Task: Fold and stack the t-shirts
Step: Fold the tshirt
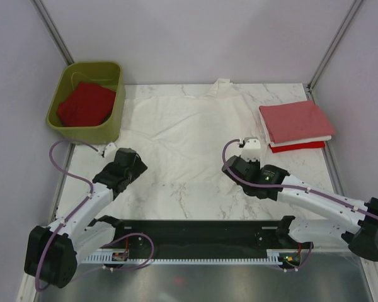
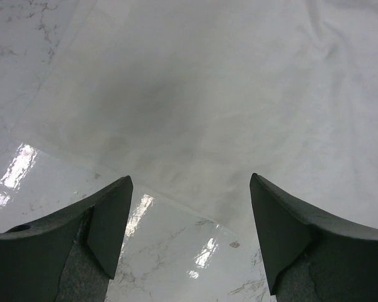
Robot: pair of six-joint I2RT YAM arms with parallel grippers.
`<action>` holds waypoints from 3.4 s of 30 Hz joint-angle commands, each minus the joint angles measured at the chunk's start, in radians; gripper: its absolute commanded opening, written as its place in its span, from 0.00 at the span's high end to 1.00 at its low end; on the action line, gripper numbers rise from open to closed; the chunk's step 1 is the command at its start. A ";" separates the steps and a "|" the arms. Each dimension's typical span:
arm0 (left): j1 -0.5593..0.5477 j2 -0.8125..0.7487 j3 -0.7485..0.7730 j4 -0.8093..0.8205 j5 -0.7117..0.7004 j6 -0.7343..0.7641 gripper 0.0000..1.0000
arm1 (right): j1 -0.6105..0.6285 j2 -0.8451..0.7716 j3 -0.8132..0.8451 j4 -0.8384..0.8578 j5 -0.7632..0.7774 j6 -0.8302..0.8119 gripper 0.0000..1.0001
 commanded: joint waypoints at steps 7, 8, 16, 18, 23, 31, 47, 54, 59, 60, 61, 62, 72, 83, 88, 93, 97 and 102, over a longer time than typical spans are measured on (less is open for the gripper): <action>0.012 0.098 0.131 -0.204 -0.135 -0.191 0.22 | -0.165 0.017 0.053 0.274 0.061 -0.216 1.00; 0.014 0.103 0.131 -0.214 -0.142 -0.202 0.22 | -0.176 0.026 0.051 0.313 0.062 -0.233 1.00; 0.129 0.156 0.117 -0.241 -0.083 -0.231 0.32 | -0.231 0.014 -0.050 0.473 -0.055 -0.221 1.00; 0.150 0.175 0.113 -0.243 -0.087 -0.245 0.33 | -0.233 0.000 -0.064 0.473 -0.054 -0.216 1.00; 0.181 0.199 0.105 -0.263 -0.129 -0.295 0.34 | -0.234 -0.067 -0.107 0.488 -0.023 -0.202 1.00; 0.207 0.239 0.105 -0.261 -0.201 -0.409 0.42 | -0.240 -0.166 -0.165 0.507 -0.012 -0.193 1.00; 0.247 0.403 0.145 -0.260 -0.155 -0.438 0.78 | -0.268 -0.153 -0.165 0.510 -0.020 -0.187 1.00; 0.247 0.337 0.169 -0.260 -0.141 -0.400 0.98 | -0.297 -0.158 -0.154 0.510 -0.014 -0.188 1.00; 0.247 0.301 0.191 -0.263 -0.114 -0.398 0.98 | -0.370 -0.111 -0.107 0.499 -0.067 -0.199 1.00; 0.247 0.291 0.197 -0.264 -0.107 -0.401 0.98 | -0.381 -0.100 -0.095 0.495 -0.075 -0.201 1.00; 0.247 0.288 0.202 -0.264 -0.103 -0.403 0.98 | -0.392 -0.092 -0.084 0.481 -0.092 -0.201 1.00; 0.247 0.287 0.205 -0.264 -0.095 -0.406 0.98 | -0.412 -0.086 -0.075 0.478 -0.099 -0.207 1.00; 0.250 0.337 0.347 -0.270 0.019 -0.430 0.98 | -0.506 0.047 0.051 0.453 -0.168 -0.236 1.00; 0.256 0.396 0.494 -0.304 -0.018 -0.475 0.98 | -0.567 0.201 0.151 0.441 -0.123 -0.228 1.00; 0.267 0.463 0.534 -0.304 -0.004 -0.509 0.98 | -0.582 0.264 0.218 0.439 -0.109 -0.227 1.00; 0.282 0.524 0.559 -0.303 0.015 -0.558 0.98 | -0.607 0.354 0.295 0.444 -0.118 -0.224 1.00; 0.298 0.577 0.594 -0.301 0.015 -0.568 0.98 | -0.610 0.428 0.340 0.442 -0.110 -0.216 1.00; 0.311 0.612 0.617 -0.300 0.002 -0.608 0.98 | -0.621 0.475 0.372 0.450 -0.098 -0.207 1.00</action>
